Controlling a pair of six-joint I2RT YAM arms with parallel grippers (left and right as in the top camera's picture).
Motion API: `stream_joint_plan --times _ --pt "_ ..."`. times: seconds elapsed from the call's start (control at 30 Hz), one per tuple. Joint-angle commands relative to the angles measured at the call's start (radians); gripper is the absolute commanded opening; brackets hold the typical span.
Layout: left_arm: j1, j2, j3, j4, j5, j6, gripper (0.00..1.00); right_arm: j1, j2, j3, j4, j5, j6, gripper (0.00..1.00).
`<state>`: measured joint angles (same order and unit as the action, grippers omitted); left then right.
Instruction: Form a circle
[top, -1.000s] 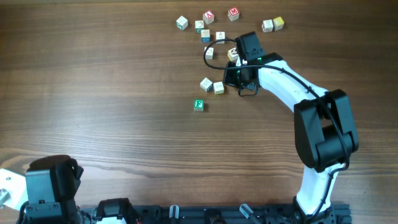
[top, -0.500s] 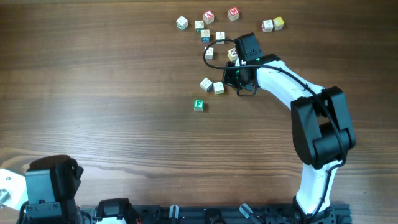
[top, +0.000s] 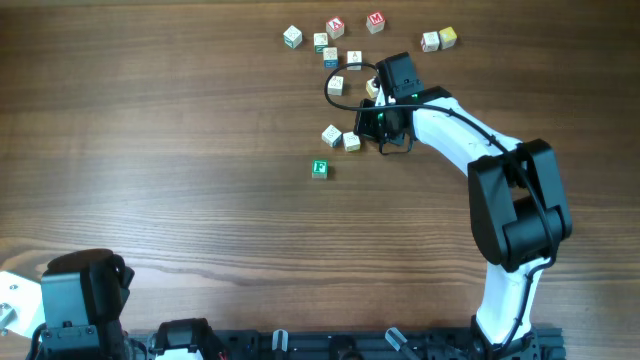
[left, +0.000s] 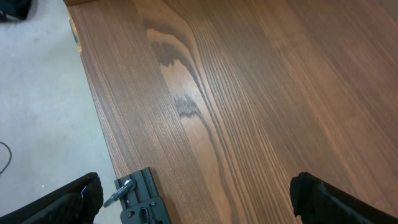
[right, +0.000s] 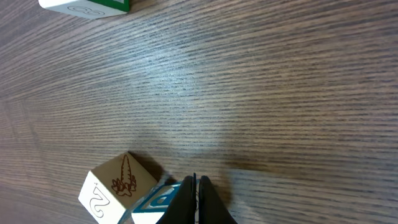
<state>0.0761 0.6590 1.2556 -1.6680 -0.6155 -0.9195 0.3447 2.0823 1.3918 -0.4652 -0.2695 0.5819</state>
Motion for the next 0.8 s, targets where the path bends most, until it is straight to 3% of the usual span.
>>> stream_joint_plan --times 0.0,0.77 --pt "0.007 -0.002 -0.001 0.002 -0.003 -0.012 1.00 0.006 0.019 0.008 0.007 -0.021 -0.006 0.04" --pt "0.007 -0.002 -0.001 0.002 -0.003 -0.012 1.00 0.002 0.019 0.008 -0.012 0.005 0.010 0.05"
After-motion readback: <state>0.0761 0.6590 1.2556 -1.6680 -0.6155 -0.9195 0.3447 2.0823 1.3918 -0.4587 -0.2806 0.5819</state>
